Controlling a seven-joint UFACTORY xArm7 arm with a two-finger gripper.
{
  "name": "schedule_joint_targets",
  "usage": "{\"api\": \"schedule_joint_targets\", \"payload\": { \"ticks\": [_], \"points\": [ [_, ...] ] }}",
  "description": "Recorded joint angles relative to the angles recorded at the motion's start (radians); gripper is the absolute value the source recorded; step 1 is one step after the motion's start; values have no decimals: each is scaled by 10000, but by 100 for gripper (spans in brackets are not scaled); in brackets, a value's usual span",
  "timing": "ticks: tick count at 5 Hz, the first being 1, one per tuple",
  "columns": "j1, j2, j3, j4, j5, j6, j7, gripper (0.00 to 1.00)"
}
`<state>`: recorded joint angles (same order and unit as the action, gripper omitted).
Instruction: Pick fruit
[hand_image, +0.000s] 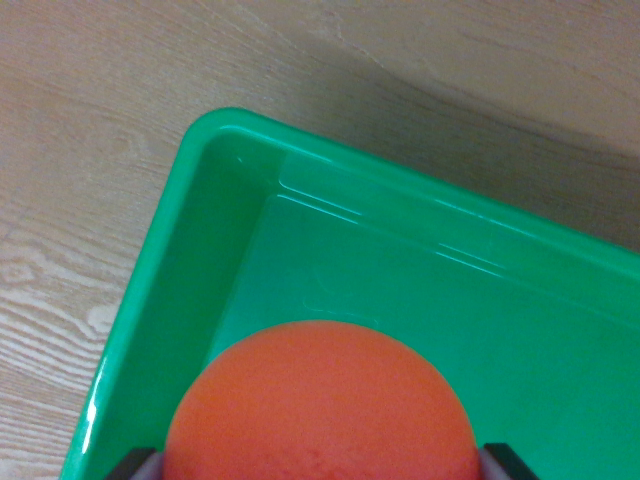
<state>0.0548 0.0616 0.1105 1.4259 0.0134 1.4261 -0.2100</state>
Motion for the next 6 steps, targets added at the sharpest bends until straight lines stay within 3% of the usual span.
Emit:
{"api": "schedule_joint_targets", "payload": {
  "ticks": [3,6],
  "points": [
    [-6,-155,4,271,19,425,-8,100],
    [-8,-200,6,350,24,549,-10,100]
  ]
}}
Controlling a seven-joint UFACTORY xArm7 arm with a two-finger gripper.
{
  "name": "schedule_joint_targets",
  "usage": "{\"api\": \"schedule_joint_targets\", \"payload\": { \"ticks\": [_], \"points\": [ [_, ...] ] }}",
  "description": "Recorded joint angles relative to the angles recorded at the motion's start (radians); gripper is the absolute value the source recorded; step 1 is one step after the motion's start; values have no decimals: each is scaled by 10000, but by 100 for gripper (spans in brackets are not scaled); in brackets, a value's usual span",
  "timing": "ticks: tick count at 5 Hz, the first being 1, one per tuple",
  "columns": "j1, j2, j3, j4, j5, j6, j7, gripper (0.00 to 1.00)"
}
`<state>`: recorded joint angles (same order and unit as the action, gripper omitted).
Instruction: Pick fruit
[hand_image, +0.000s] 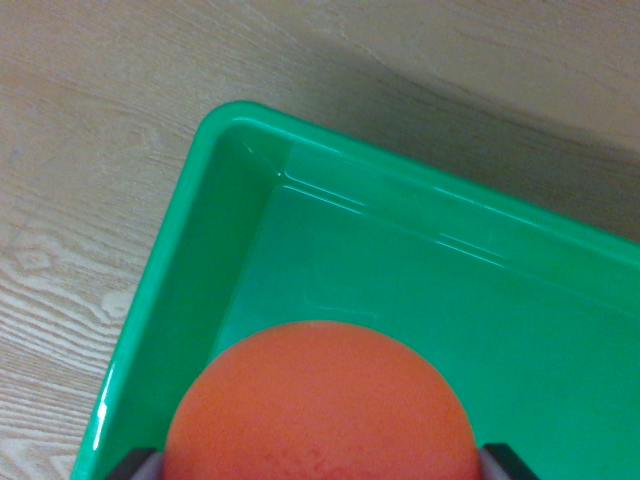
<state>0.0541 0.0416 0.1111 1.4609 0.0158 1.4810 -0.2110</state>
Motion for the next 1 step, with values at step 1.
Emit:
{"api": "schedule_joint_targets", "payload": {
  "ticks": [1],
  "points": [
    [-1,-19,1,33,2,51,-1,100]
  ]
}}
